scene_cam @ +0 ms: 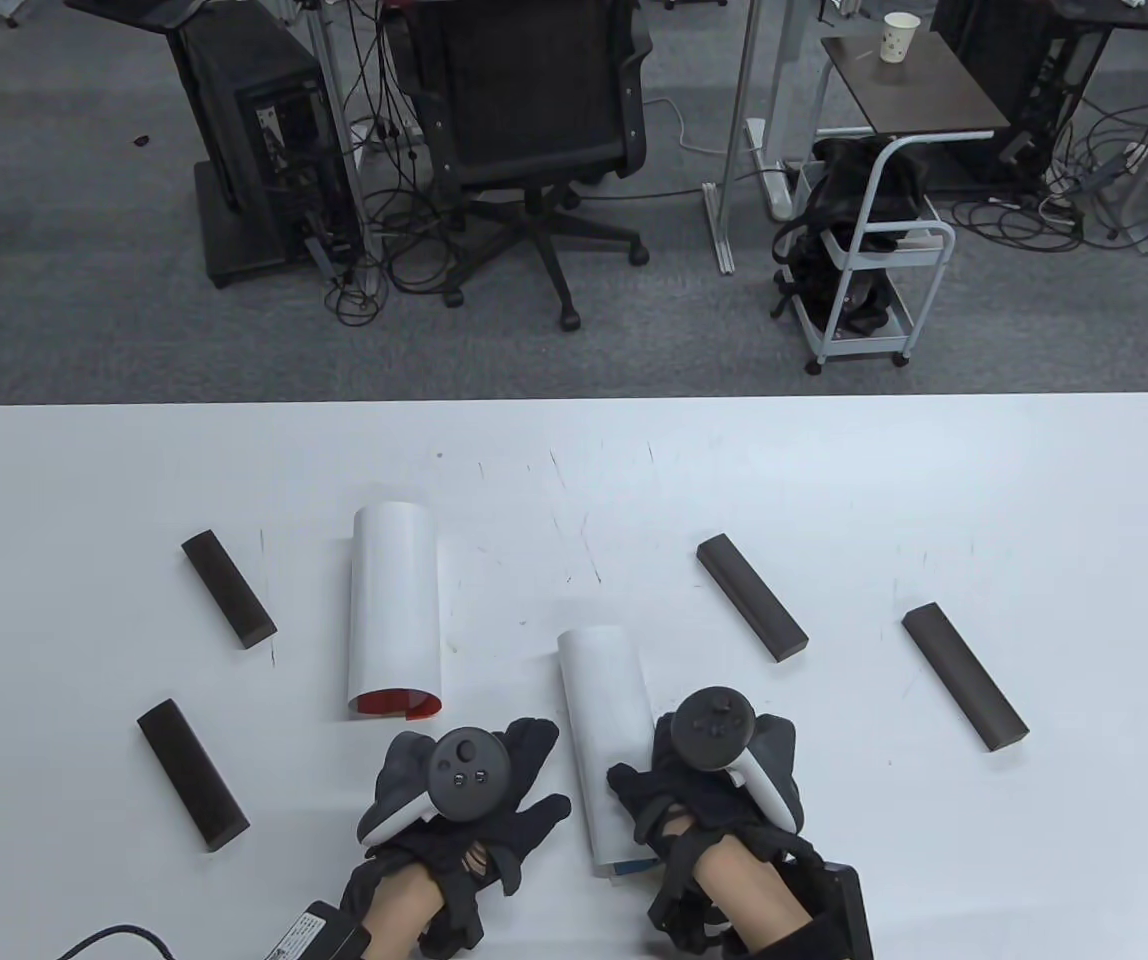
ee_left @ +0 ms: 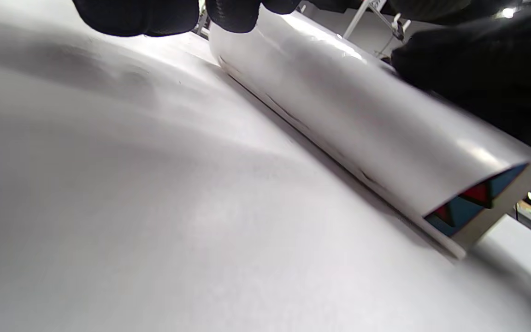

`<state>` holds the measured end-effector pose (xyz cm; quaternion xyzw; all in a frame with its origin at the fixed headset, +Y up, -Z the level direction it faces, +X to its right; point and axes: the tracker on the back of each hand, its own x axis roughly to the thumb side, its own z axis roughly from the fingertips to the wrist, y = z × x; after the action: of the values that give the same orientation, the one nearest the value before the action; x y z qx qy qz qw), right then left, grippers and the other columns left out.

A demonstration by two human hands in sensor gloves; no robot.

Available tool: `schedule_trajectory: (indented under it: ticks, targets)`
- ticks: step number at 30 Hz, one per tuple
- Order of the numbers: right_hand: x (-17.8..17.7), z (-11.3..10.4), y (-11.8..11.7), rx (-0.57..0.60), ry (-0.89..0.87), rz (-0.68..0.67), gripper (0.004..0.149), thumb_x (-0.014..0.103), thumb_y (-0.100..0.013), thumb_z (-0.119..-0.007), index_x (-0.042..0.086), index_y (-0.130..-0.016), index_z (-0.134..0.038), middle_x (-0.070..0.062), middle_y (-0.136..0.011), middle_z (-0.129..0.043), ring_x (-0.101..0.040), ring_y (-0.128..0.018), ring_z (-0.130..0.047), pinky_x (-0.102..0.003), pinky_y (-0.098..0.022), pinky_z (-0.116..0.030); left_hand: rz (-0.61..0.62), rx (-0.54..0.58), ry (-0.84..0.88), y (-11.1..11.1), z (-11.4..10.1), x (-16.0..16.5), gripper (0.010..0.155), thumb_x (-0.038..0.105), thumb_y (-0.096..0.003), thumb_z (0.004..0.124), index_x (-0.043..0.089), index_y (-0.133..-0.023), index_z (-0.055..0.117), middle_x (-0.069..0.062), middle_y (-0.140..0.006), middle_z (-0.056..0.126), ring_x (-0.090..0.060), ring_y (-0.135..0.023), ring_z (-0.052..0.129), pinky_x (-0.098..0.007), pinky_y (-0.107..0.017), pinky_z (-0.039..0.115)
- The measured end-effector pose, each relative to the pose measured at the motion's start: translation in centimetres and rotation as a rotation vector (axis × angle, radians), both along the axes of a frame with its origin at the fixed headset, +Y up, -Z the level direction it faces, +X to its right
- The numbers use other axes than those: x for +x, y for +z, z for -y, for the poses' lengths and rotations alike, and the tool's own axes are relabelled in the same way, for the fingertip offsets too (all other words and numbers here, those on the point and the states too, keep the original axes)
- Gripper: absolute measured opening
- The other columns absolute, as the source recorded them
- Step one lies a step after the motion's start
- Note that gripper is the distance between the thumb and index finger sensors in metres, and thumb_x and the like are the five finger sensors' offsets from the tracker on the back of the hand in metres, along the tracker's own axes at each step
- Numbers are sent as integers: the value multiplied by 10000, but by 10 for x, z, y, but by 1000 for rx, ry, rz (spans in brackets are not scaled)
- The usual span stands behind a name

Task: Unroll posters and secure with paperweights

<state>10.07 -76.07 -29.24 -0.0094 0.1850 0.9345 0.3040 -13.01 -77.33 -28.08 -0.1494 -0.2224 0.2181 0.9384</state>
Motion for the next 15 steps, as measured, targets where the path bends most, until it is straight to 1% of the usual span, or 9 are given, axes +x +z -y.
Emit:
schedule_trajectory:
  ticks: [2,4,5,6,8,9,10,12,15]
  targets:
    - [-1,-1,2,28,1,-13,666,441,-486,-662,48,-976,-440,-329,-908,-582,-426,-528,-879,-369,-300,-833,28,8,-17,1,-1,4,697,559,-469,619,289,-1069,389,-22,-1148,425,-456,-1032,480,-567,-698,580]
    - [-4,2,4,44,-53,-69,636,418,-486,-639,39,-968,-469,-318,-922,-568,-420,-550,-866,-363,-314,-826,52,18,-23,3,-1,8,683,548,-469,620,308,-1066,391,12,-1148,425,-442,-1042,467,-565,-700,576]
    - [-4,2,5,33,-73,-74,662,437,-486,-639,30,-971,-442,-317,-926,-556,-420,-558,-856,-365,-315,-819,61,20,-28,3,-2,10,671,535,-471,619,316,-1063,391,19,-1149,425,-438,-1045,460,-566,-703,572]
    - [-5,4,5,23,-83,-78,728,492,-480,-667,15,-969,-415,-314,-912,-574,-411,-545,-860,-362,-305,-814,76,22,-36,4,-1,12,661,524,-472,621,323,-1060,395,27,-1148,429,-432,-1050,453,-568,-704,566]
    - [-6,5,4,17,-41,-69,867,603,-437,-735,-29,-948,-432,-301,-820,-688,-358,-452,-903,-333,-239,-822,99,18,-62,4,0,15,649,512,-473,621,332,-1057,404,39,-1146,442,-425,-1055,445,-570,-708,558]
    - [-6,5,3,22,-8,-65,870,611,-427,-746,-33,-939,-460,-286,-788,-723,-337,-425,-915,-324,-217,-823,106,22,-83,4,0,17,644,507,-473,623,331,-1055,409,39,-1145,447,-423,-1056,442,-573,-709,553]
    - [-6,4,3,30,25,-52,849,613,-410,-717,-35,-922,-518,-273,-741,-770,-315,-388,-929,-315,-187,-825,103,31,-108,4,1,18,643,510,-472,624,329,-1054,419,37,-1141,465,-426,-1054,447,-574,-707,555]
    - [-6,3,2,45,88,-43,766,592,-414,-727,-22,-866,-660,-247,-647,-861,-288,-312,-959,-306,-133,-835,99,57,-187,4,2,20,637,530,-468,626,322,-1046,461,33,-1129,513,-424,-1048,472,-573,-703,563]
    - [-8,1,5,54,184,-51,742,597,-419,-711,-14,-839,-709,-236,-613,-888,-291,-299,-972,-313,-128,-845,110,63,-379,3,9,27,650,573,-453,642,322,-1036,504,31,-1121,540,-423,-1047,480,-569,-704,566]
